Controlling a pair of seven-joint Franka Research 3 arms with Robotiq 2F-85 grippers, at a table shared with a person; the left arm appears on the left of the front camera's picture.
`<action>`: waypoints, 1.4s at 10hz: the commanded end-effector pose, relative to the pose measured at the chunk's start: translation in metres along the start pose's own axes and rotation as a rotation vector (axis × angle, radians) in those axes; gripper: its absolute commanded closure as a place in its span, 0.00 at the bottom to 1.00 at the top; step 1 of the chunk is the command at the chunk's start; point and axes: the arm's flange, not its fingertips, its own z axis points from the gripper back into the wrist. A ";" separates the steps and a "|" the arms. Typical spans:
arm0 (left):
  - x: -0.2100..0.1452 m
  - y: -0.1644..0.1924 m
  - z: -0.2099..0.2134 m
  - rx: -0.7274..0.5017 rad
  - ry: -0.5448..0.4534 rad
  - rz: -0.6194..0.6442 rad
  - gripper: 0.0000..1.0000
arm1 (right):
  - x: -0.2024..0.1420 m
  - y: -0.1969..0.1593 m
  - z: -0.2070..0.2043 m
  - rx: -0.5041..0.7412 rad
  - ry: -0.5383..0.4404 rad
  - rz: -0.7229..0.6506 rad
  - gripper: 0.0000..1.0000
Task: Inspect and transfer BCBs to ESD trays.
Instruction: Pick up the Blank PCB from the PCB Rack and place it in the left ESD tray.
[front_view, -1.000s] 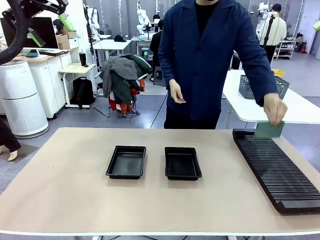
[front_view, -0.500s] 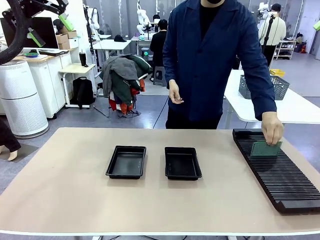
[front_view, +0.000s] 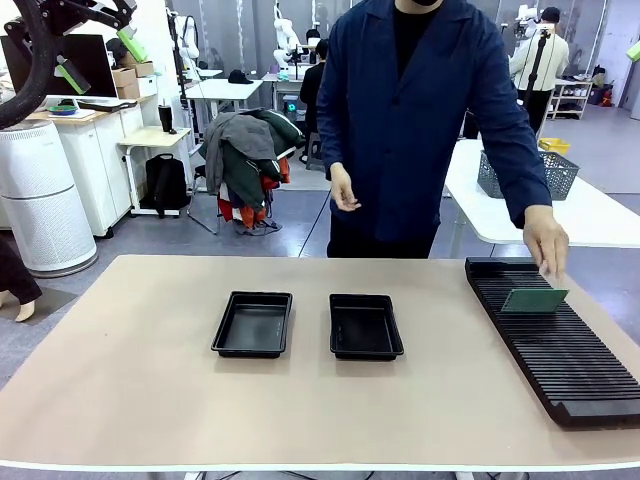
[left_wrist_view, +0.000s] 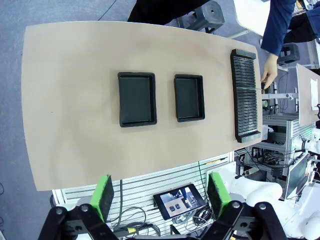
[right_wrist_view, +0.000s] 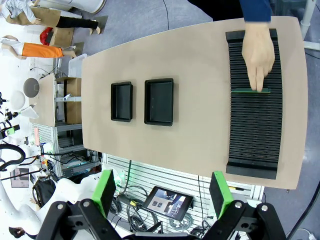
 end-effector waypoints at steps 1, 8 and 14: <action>0.000 0.000 0.000 0.000 0.001 -0.010 0.00 | 0.000 0.001 0.000 0.005 0.000 0.001 0.00; 0.000 0.000 0.000 0.000 0.001 -0.010 0.00 | 0.000 0.001 0.000 0.005 0.000 0.001 0.00; 0.000 0.000 0.000 0.000 0.001 -0.010 0.00 | 0.006 -0.011 -0.014 -0.119 -0.015 0.290 0.00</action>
